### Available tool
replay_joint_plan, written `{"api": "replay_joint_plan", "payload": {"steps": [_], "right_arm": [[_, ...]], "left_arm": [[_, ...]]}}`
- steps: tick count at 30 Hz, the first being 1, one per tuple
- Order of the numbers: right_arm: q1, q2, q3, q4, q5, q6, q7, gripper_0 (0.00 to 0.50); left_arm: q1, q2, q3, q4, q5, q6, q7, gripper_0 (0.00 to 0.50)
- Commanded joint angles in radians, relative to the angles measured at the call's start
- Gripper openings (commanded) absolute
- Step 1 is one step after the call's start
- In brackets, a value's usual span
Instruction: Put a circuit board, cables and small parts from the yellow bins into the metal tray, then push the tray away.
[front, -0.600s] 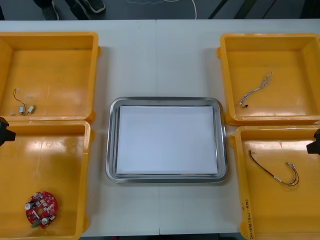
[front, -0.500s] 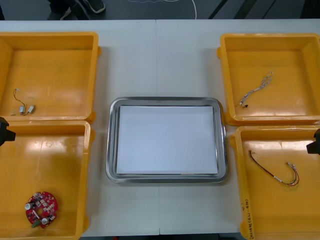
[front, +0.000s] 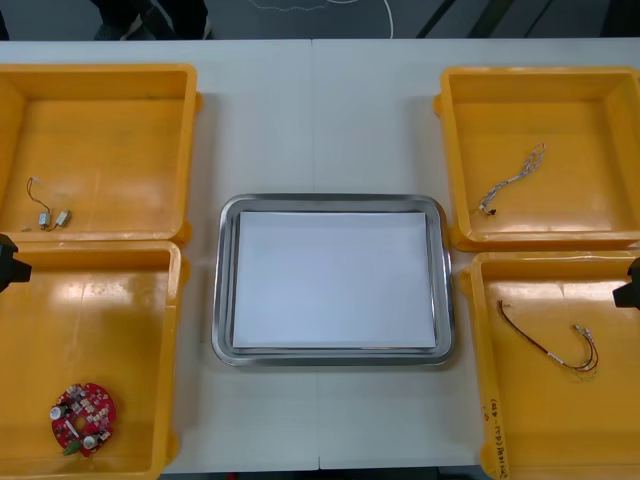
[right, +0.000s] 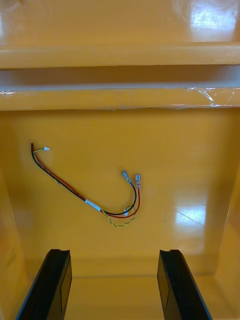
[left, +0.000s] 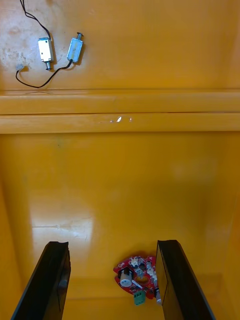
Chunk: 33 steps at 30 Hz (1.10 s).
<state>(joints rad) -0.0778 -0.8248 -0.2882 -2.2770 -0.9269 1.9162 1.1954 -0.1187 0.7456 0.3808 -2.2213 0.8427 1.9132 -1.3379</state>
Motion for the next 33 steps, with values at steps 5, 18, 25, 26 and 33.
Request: {"api": "replay_joint_plan", "payload": {"steps": [5, 18, 25, 26, 33], "right_arm": [[0.013, -0.017, -0.025, -0.029, -0.004, 0.004, 0.001, 0.500], [0.013, -0.017, -0.025, -0.029, -0.004, 0.004, 0.001, 0.500], [0.013, -0.017, -0.025, -0.029, -0.004, 0.004, 0.001, 0.500], [0.013, -0.017, -0.025, -0.029, -0.004, 0.004, 0.001, 0.500], [0.013, -0.017, -0.025, -0.029, -0.004, 0.004, 0.001, 0.500]], "left_arm": [[0.017, 0.043, 0.030, -0.029, 0.006, 0.007, 0.006, 0.500], [0.017, 0.043, 0.030, -0.029, 0.006, 0.007, 0.006, 0.500], [0.017, 0.043, 0.030, -0.029, 0.006, 0.007, 0.006, 0.500], [0.017, 0.043, 0.030, -0.029, 0.006, 0.007, 0.006, 0.500], [0.017, 0.043, 0.030, -0.029, 0.006, 0.007, 0.006, 0.500]]}}
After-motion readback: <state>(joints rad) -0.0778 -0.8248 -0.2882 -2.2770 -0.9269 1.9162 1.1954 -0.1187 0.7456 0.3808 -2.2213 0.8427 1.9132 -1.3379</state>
